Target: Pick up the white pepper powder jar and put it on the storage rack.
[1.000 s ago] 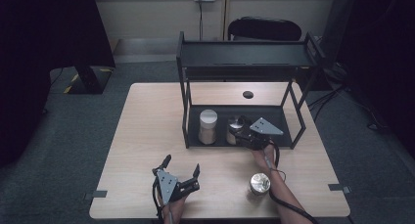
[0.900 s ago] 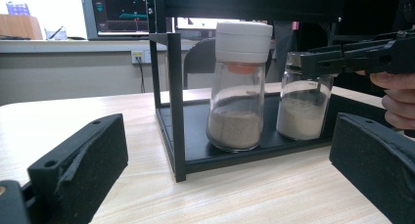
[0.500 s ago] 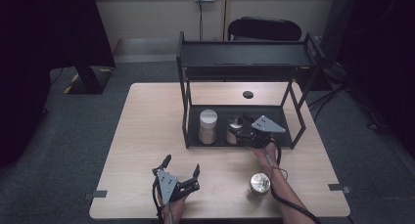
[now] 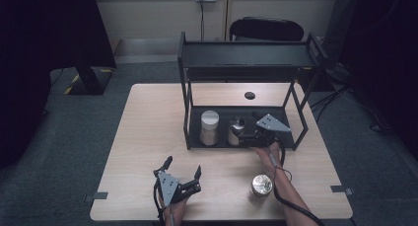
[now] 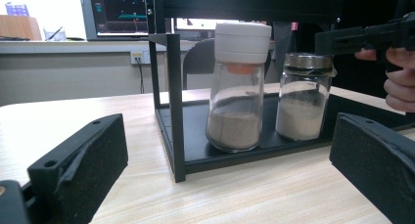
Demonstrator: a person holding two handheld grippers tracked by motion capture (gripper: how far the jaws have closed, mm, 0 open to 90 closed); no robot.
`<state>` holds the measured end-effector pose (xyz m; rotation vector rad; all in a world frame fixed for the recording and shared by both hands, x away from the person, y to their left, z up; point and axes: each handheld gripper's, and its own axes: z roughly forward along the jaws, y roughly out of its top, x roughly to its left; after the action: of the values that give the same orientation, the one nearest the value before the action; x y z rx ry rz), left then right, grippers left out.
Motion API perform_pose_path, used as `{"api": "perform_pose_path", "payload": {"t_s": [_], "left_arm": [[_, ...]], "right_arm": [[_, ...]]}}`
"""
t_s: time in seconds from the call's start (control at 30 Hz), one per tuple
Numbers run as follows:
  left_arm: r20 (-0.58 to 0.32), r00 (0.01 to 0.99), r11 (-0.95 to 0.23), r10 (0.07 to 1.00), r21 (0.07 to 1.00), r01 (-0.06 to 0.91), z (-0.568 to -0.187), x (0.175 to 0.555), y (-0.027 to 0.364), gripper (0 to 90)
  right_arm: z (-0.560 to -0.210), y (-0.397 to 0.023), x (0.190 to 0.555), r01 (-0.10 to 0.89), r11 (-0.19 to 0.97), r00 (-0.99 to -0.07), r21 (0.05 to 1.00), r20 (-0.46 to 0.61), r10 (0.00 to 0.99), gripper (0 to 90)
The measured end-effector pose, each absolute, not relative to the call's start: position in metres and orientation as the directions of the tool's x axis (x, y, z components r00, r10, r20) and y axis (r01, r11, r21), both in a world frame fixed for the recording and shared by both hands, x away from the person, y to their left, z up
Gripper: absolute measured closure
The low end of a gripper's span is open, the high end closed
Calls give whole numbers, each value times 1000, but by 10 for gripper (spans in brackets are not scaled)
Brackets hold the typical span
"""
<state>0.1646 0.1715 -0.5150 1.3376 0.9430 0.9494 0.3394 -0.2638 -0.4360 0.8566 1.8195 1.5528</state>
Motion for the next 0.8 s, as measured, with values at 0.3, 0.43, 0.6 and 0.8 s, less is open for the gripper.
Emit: {"api": "perform_pose_path", "payload": {"t_s": [0.3, 0.43, 0.6, 0.8], "left_arm": [[-6, 345, 11, 938, 1000, -13, -515, 165, 172, 3], [-6, 345, 11, 939, 1000, -13, -515, 165, 172, 3], [-6, 346, 12, 938, 1000, -14, -515, 165, 172, 3], [-6, 346, 12, 938, 1000, -13, -515, 165, 172, 3]], "right_arm": [[-430, -265, 331, 84, 77, -594, 993, -12, 804, 0], [-424, -264, 324, 80, 80, -574, 994, -20, 818, 0], [-422, -264, 314, 56, 65, -549, 996, -23, 836, 0], [-418, -265, 303, 34, 44, -516, 998, -20, 856, 3]]}}
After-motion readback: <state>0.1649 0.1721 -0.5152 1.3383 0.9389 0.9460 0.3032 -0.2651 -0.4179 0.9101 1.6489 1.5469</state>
